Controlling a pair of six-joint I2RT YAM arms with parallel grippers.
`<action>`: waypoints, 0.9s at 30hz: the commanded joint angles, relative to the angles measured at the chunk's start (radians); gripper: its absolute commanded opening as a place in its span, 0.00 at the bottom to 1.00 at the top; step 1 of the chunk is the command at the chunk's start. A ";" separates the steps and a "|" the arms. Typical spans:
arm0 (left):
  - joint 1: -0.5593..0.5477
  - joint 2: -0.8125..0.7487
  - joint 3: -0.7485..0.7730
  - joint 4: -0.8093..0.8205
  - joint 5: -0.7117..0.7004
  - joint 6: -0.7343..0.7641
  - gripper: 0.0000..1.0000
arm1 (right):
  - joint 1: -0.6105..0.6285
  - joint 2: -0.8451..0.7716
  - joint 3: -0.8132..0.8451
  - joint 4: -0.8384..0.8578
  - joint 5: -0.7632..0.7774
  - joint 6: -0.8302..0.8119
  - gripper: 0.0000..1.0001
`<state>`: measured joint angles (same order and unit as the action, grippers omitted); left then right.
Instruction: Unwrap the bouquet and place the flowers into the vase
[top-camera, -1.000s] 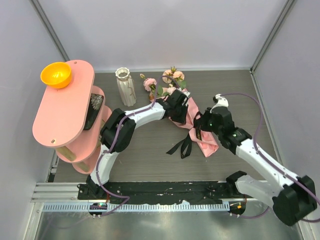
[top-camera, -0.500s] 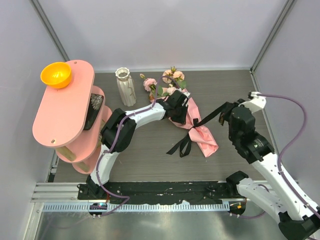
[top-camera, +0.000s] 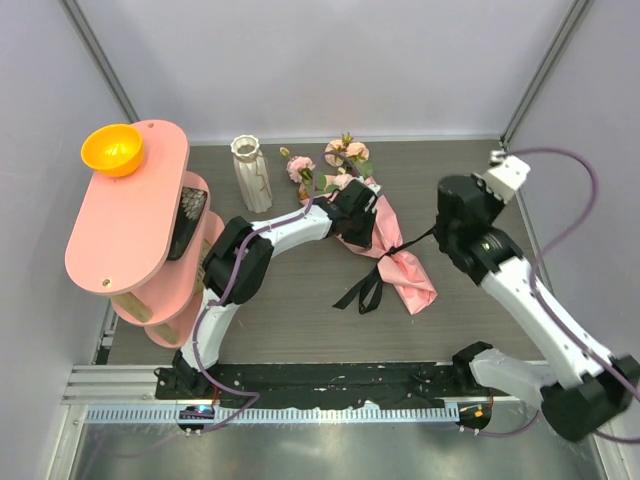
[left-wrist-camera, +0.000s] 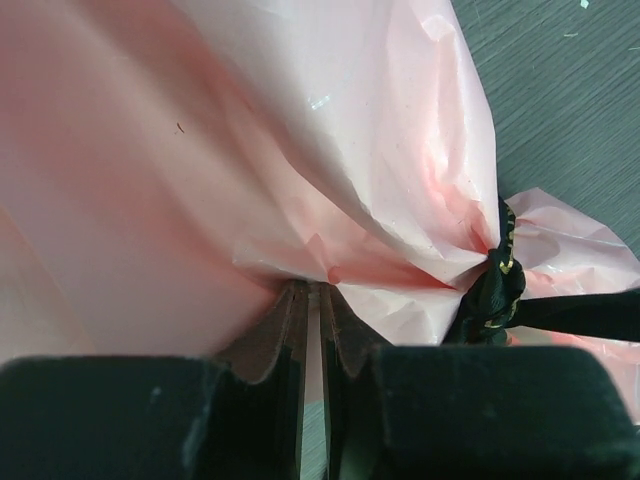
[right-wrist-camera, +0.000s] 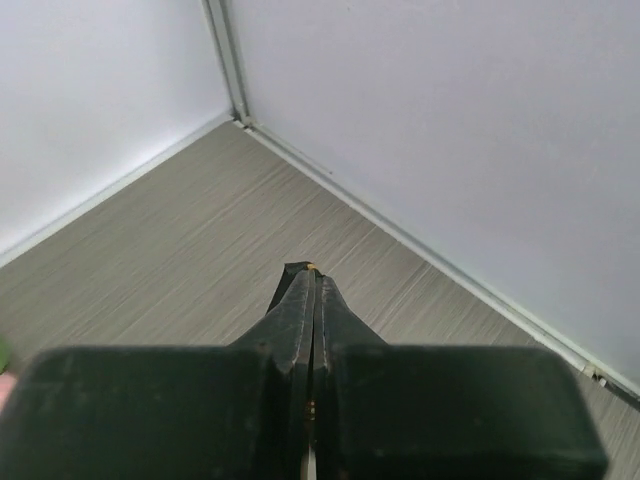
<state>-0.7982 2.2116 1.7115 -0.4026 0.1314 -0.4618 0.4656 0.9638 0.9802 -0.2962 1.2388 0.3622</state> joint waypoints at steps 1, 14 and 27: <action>-0.006 0.022 0.023 -0.028 -0.015 0.017 0.13 | -0.111 0.197 0.213 -0.185 0.026 0.090 0.01; -0.009 0.017 0.037 -0.036 -0.009 0.017 0.13 | -0.536 0.400 0.370 -0.241 -0.472 0.121 0.03; -0.001 -0.226 0.114 -0.142 0.151 -0.009 0.54 | -0.181 0.198 0.112 -0.258 -0.870 0.041 0.71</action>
<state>-0.8097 2.1708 1.7943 -0.5087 0.2100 -0.4656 0.1024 1.3289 1.1854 -0.5823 0.5468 0.4107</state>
